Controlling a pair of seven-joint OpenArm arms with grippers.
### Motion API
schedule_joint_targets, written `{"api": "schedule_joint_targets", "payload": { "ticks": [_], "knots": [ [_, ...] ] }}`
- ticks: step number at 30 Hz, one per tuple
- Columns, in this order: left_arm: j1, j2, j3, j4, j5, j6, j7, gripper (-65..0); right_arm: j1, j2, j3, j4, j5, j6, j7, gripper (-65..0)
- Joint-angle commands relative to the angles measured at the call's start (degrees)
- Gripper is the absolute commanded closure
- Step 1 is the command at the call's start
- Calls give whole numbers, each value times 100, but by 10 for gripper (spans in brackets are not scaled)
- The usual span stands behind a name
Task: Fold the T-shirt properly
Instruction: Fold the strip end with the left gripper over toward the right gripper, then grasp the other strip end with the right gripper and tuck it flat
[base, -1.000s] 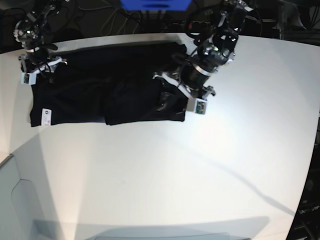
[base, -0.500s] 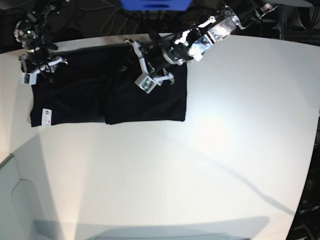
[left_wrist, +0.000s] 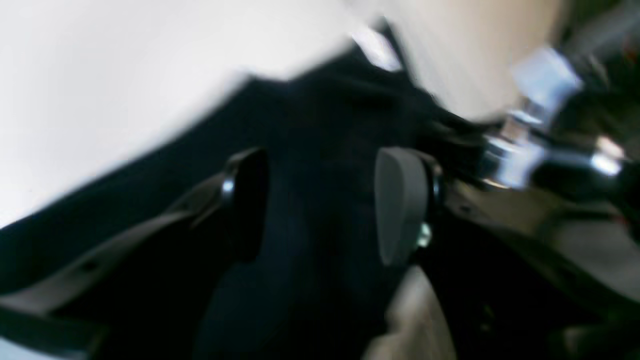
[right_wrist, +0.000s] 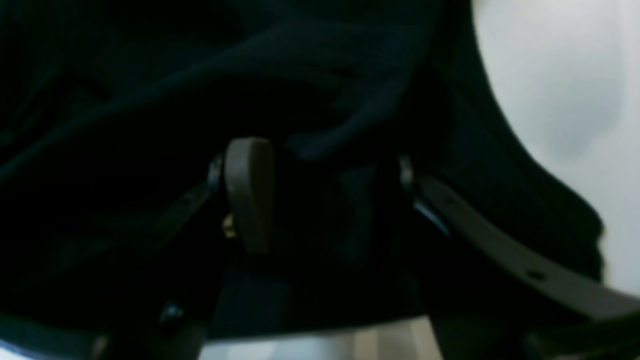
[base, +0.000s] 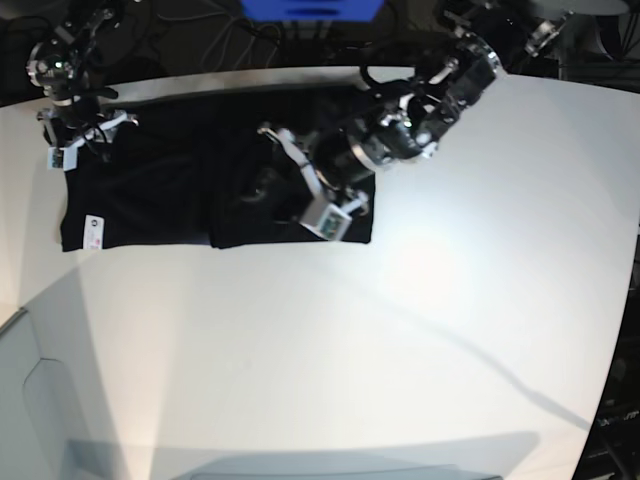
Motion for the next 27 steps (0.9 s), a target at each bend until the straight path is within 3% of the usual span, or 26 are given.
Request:
{"api": "schedule_joint_targets", "payload": {
  "ticks": [1,6,10,15,21,27],
  "knots": [
    [109,-105,-311,169,-62,-17,-74,-337,-24,48,30,224,90,80,124,-318],
    [1058,-475,-2289,195,-53,-8,-74,-337,2,-224,109,1006,90,80,133,-320],
    [1762,-413,-3801,187,-53,-43,-74,-337,2,-514,47,1613,90,80,124,-321],
    [2122,-123,-5084,151,-53,-52,-22,-337,-95,-672,-480,1841,90,80,89,-319],
    [2140,79,-5603,143,-9,-52,-13,-337,-692,-681,-1781,1841,90,80,80,-319],
    [2096,70,-5612,125,-1,-52,-13,-337,-1141,-681,-2502,1841,90,80,124,-323]
  ]
}}
